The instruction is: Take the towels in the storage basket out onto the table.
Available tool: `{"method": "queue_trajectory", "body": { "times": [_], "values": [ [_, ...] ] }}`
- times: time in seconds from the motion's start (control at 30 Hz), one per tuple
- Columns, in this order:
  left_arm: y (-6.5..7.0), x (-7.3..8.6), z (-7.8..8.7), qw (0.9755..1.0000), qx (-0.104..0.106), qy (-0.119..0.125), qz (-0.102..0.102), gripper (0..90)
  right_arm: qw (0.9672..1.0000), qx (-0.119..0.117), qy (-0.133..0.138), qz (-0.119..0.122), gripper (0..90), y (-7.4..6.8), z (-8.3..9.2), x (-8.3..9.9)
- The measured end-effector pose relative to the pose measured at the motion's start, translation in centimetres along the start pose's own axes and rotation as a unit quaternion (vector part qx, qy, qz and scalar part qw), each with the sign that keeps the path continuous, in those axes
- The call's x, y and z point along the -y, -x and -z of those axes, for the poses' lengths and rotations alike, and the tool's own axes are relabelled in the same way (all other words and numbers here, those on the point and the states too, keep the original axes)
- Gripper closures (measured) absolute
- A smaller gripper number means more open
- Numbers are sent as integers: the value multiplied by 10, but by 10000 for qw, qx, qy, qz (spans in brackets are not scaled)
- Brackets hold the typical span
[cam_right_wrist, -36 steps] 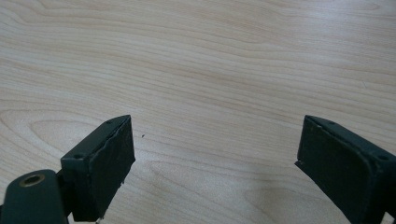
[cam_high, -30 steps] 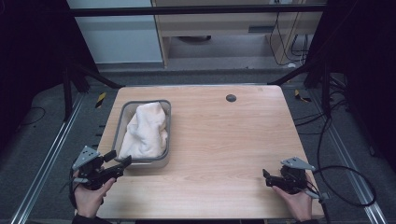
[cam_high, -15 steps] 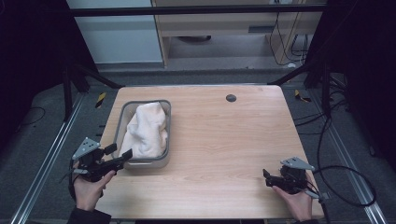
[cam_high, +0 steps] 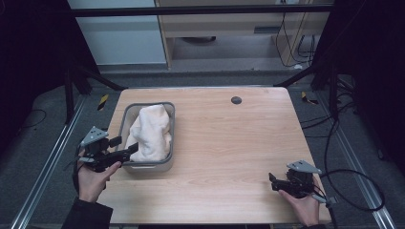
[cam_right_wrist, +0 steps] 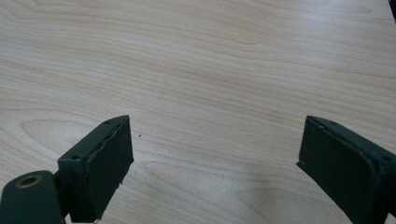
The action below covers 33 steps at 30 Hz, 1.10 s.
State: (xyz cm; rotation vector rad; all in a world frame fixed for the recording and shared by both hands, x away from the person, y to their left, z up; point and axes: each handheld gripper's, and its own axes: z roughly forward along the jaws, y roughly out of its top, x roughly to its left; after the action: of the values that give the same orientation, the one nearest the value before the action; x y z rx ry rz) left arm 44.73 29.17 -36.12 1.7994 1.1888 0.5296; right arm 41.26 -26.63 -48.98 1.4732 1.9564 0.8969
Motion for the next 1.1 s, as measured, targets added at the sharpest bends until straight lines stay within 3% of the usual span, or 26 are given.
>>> {"method": "queue_trajectory", "body": {
  "times": [0.43,1.1],
  "values": [
    [0,-21,-9,9998,-65,-170,-75,262,10000,-22,-24,-1,98,0,0,0],
    [4,-44,-35,9974,-135,-660,-253,250,10000,-36,-65,8,93,1,-1,0]
  ]
}}
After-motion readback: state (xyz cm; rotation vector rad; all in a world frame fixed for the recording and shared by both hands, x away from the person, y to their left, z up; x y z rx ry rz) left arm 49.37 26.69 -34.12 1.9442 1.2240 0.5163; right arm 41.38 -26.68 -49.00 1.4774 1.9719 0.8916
